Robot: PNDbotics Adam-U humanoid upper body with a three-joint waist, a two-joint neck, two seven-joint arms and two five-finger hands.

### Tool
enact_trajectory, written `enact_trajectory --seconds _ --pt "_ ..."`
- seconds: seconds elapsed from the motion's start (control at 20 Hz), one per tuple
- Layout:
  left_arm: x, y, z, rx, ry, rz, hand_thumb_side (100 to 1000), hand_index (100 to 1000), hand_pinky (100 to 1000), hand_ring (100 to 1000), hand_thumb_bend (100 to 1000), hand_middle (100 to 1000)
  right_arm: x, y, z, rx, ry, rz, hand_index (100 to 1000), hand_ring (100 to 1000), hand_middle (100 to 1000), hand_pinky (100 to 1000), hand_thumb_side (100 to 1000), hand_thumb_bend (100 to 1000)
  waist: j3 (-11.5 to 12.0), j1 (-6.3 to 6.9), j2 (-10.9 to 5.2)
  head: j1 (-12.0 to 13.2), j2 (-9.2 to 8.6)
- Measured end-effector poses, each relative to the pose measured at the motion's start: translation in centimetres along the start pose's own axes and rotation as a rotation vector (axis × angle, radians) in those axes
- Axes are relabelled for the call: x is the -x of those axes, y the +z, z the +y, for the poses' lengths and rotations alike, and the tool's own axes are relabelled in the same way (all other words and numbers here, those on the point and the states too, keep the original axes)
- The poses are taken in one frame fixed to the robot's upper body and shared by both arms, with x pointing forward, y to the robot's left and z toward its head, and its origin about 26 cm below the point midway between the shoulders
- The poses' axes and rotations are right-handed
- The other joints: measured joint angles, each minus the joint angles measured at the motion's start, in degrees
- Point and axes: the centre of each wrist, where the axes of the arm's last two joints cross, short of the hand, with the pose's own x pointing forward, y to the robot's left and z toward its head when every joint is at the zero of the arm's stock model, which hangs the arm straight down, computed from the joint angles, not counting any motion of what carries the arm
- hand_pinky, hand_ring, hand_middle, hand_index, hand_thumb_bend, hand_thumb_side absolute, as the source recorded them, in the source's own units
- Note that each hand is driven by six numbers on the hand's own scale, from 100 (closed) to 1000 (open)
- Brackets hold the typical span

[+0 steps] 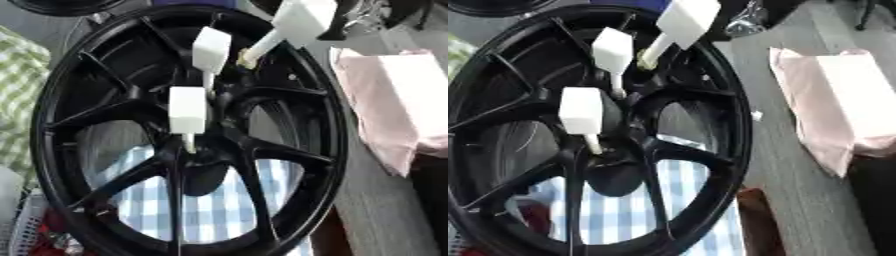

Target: Pull the pin out of the wheel hub.

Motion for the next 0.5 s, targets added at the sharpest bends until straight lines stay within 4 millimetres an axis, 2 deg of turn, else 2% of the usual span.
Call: enact_trajectory --seconds 0.3,0.5 --pt "0.2 0.2 0.6 -0.033 -0.011 0.005 634 730 671 610 505 609 2.6 5.4 2.0 0.172 -0.049 0.262 480 441 378 810 100 388 -2.23 0.15 -0.24 2.50 0.43" --pt "0.3 0.3 1.2 -0.067 -0.021 0.004 634 730 671 610 506 609 4.3 9.3 5.0 0.227 -0.048 0.481 488 445 384 808 100 381 -3.55 1.90 -0.43 4.37 0.44"
